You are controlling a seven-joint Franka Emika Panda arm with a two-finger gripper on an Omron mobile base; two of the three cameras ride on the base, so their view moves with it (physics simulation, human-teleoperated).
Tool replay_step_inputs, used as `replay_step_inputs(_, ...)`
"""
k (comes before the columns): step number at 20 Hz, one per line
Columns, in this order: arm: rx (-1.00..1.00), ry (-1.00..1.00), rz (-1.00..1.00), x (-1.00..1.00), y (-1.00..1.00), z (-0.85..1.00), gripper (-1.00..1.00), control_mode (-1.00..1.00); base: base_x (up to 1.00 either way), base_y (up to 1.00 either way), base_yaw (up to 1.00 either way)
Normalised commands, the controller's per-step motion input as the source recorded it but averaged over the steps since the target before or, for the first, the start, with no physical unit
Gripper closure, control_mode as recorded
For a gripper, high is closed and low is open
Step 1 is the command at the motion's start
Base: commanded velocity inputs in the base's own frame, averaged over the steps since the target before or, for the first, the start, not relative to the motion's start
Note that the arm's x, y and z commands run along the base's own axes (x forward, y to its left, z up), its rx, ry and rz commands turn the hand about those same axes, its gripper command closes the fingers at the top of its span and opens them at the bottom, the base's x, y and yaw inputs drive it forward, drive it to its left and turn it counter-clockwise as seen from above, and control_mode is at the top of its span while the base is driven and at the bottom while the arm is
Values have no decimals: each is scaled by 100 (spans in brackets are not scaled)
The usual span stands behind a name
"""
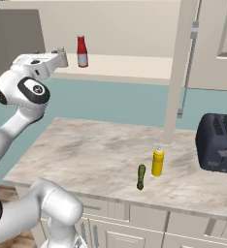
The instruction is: There are various items on the counter. Only move the condiments/shakers into the cabinet.
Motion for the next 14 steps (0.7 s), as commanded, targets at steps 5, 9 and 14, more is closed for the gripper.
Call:
replay_step_inputs(5,23,38,-21,-100,-23,53,-100,-100,0,0,0)
replay_step_inputs(9,26,59,-20,-100,-49,29,-100,-100,0,0,0)
replay_step_inputs(14,24,81,-18,-83,-70,-2,-100,-100,0,0,0)
